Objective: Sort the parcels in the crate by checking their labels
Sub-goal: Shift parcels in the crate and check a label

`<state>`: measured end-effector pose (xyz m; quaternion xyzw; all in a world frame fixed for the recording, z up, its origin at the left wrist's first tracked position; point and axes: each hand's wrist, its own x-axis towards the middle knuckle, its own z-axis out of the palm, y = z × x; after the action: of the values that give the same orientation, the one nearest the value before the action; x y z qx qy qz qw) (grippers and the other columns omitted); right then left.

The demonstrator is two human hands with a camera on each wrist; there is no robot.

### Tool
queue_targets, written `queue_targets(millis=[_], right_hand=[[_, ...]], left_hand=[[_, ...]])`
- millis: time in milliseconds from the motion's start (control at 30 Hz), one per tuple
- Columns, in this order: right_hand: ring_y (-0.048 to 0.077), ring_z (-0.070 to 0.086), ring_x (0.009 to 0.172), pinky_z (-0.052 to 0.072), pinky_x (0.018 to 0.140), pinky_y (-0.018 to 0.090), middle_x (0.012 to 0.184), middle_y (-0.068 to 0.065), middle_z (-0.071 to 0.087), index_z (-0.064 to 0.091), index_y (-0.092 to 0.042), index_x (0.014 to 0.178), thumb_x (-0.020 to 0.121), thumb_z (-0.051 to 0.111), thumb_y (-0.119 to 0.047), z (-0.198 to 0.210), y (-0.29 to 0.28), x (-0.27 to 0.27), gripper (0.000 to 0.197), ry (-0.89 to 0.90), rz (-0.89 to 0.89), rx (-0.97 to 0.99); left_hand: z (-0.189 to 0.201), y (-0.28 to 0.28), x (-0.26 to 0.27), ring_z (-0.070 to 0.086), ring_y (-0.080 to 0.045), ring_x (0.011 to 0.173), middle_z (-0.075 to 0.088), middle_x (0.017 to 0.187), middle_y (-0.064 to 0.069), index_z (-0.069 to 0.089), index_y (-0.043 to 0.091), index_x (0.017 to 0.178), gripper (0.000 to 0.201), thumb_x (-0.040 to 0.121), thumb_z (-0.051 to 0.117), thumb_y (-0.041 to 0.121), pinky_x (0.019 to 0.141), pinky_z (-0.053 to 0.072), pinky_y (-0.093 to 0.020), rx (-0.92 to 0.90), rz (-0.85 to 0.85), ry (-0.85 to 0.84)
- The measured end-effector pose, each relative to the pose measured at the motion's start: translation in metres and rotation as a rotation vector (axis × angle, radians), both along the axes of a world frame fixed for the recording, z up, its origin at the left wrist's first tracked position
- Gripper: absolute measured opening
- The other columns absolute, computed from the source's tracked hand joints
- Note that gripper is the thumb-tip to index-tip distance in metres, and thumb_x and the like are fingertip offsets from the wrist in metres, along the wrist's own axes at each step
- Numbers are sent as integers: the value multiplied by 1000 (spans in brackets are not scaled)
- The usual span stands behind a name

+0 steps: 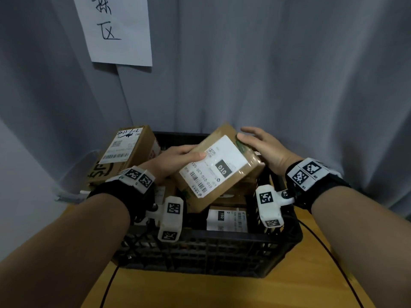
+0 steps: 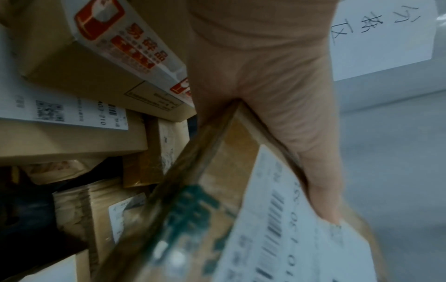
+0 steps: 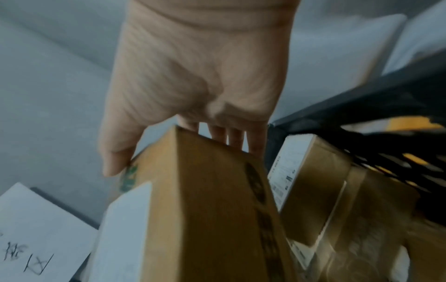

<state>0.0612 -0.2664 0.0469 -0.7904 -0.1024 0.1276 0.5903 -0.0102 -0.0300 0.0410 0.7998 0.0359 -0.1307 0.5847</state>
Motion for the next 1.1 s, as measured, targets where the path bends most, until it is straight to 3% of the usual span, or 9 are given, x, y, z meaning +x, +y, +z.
queue_targets(millis=[233, 367, 467, 567, 700, 767, 867, 1033, 1100], right_hand=[[19, 67, 105, 52, 97, 40, 121, 1, 65, 37, -39, 141, 77, 74, -44, 27, 1, -8, 75, -32, 120, -82], [20, 70, 98, 57, 87, 39, 117, 2, 66, 45, -34, 133, 79, 73, -38, 26, -1, -12, 61, -88, -40, 101], [19, 69, 97, 57, 85, 41, 118, 5, 65, 41, -28, 124, 84, 69, -37, 18, -2, -15, 50, -63, -192, 284], [22, 64, 108, 52, 93, 47, 116, 2, 64, 34, -30, 118, 88, 63, -40, 7, -3, -20, 43, 74, -244, 445], [30, 63, 113, 50, 97, 50, 116, 9, 67, 45, -25, 119, 71, 76, -47, -8, -2, -26, 61, 180, -187, 401], [31, 64, 110, 52, 94, 52, 118, 10, 65, 44, -17, 127, 70, 76, -47, -11, -5, -28, 72, 214, -170, 376], [26, 63, 106, 52, 94, 51, 114, 8, 63, 41, -18, 125, 85, 65, -40, -16, -13, -31, 52, 240, -153, 300], [25, 65, 103, 55, 86, 41, 111, 9, 68, 48, -23, 123, 86, 64, -42, -25, -29, -37, 44, 277, -68, 145], [22, 66, 99, 54, 86, 41, 108, 7, 69, 51, -24, 121, 86, 62, -43, -29, -30, -38, 41, 286, -72, 100]], left_hand=[[50, -15, 9, 69, -1, 83, 71, 102, 8, 58, 29, 128, 50, 80, 71, 39, 65, 50, -8, 283, -85, -189], [61, -15, 17, 51, -12, 123, 52, 135, 3, 47, 22, 138, 66, 80, 70, 43, 92, 37, -16, 384, 71, -384], [54, -12, 20, 35, -14, 135, 36, 148, 0, 34, 21, 143, 75, 81, 69, 44, 102, 27, -22, 208, 341, -496], [42, -15, 21, 40, -17, 132, 38, 146, 2, 26, 26, 145, 82, 79, 67, 53, 107, 35, -35, -116, 419, -314], [35, -18, 17, 59, -23, 115, 58, 129, 1, 39, 27, 133, 57, 85, 62, 47, 89, 52, -43, -451, 385, -142], [30, -17, 14, 61, -23, 110, 60, 125, 0, 40, 25, 132, 54, 86, 61, 45, 91, 52, -44, -444, 370, -105], [22, -12, 9, 60, -23, 111, 60, 123, -2, 44, 23, 127, 52, 83, 61, 45, 97, 48, -41, -335, 336, -22], [14, -13, 4, 68, -22, 101, 75, 101, -2, 67, 24, 100, 27, 89, 57, 46, 94, 51, -40, -192, 185, 126], [9, -15, 4, 68, -22, 104, 75, 105, 0, 65, 25, 109, 34, 87, 58, 50, 98, 48, -42, -103, 97, 180]])
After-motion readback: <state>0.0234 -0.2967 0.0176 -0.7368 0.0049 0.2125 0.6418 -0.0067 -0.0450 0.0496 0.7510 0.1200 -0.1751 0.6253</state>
